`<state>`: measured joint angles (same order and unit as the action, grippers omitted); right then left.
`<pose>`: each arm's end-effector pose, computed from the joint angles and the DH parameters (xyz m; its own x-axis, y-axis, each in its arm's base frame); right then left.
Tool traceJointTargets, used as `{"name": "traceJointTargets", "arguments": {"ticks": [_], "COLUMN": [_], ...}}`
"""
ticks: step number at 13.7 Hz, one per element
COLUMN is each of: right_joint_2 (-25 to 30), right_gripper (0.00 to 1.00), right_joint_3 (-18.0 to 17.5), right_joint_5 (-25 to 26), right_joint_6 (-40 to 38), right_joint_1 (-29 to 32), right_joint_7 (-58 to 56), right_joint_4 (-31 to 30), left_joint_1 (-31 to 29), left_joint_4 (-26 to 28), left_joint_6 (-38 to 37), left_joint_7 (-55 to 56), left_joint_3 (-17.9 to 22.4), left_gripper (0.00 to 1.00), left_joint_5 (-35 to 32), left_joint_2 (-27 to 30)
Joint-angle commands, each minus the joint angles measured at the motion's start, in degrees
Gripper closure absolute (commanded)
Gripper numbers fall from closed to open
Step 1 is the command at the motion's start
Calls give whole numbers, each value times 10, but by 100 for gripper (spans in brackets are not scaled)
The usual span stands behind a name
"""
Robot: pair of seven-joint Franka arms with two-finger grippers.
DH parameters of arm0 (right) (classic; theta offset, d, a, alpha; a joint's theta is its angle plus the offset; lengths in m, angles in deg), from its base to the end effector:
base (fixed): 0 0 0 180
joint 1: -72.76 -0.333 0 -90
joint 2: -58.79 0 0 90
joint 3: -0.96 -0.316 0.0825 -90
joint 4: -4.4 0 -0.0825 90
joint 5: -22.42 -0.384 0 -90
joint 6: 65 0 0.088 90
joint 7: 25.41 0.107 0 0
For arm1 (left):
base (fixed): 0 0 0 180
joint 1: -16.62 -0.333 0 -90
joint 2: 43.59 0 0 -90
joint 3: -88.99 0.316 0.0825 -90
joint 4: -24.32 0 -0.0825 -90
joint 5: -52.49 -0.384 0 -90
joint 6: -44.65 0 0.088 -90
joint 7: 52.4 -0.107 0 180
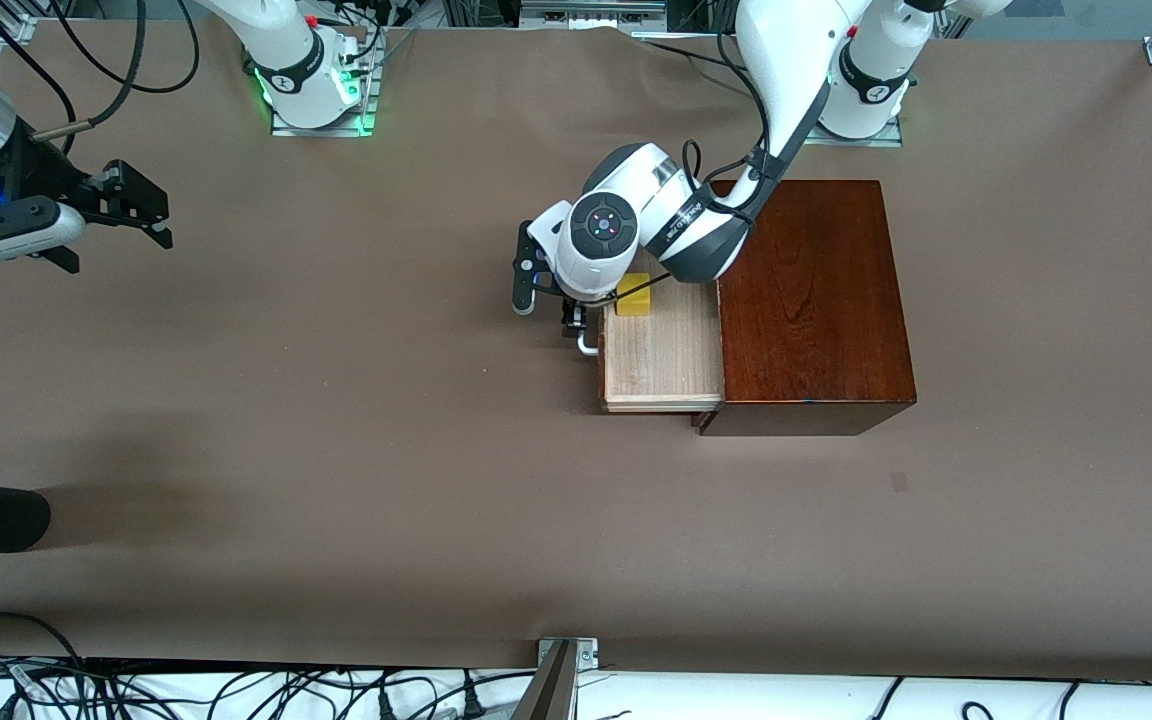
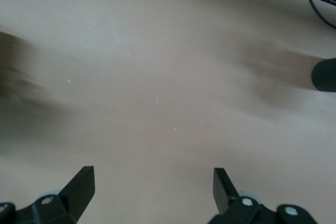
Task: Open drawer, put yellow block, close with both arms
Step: 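Push the drawer shut into the box with the left gripper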
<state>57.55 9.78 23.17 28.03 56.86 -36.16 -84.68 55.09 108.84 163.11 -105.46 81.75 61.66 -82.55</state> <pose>0.5624 0.0695 0.6249 0.9507 0.3069 0.0436 0.3061 -0.9517 0.0250 0.4989 -0.5019 0.2737 -0.0342 -0.9931 0.1119 -0.9777 0.0565 0.2023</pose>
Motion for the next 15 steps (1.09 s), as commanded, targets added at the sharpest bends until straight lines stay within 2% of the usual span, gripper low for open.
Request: {"name": "traceJointTargets", "arguments": {"ticks": [1,6,8,9,15], "right_joint_2": [-10,-11,-10,-10,-10], "right_gripper": [0,0,0,0,0], "right_joint_3": [-4,-13,-73,-85,-86], "right_joint_5": [7,11,10,8,13], "right_joint_6": [-17,-16,-17,-18,-23], "right_joint_1": [14,26,85,95,93], "right_joint_7": [-1,-1,-1,-1,-1], "right_joint_4": [15,15,15,15,13], "left_joint_1": [-7,-11,-23,-37,-60], "left_joint_4": [-4,-4,-3,-1,-1], "left_joint_6": [-67,-162,-196,-207,-229], "left_joint_7": [-17,-12,-12,-13,-13], "left_joint_3": [13,20,30,30,30], "left_gripper": [0,0,0,0,0], "left_joint_5": [-42,-120,-136,-139,-140], "left_joint_2": [9,22,28,28,35]}}
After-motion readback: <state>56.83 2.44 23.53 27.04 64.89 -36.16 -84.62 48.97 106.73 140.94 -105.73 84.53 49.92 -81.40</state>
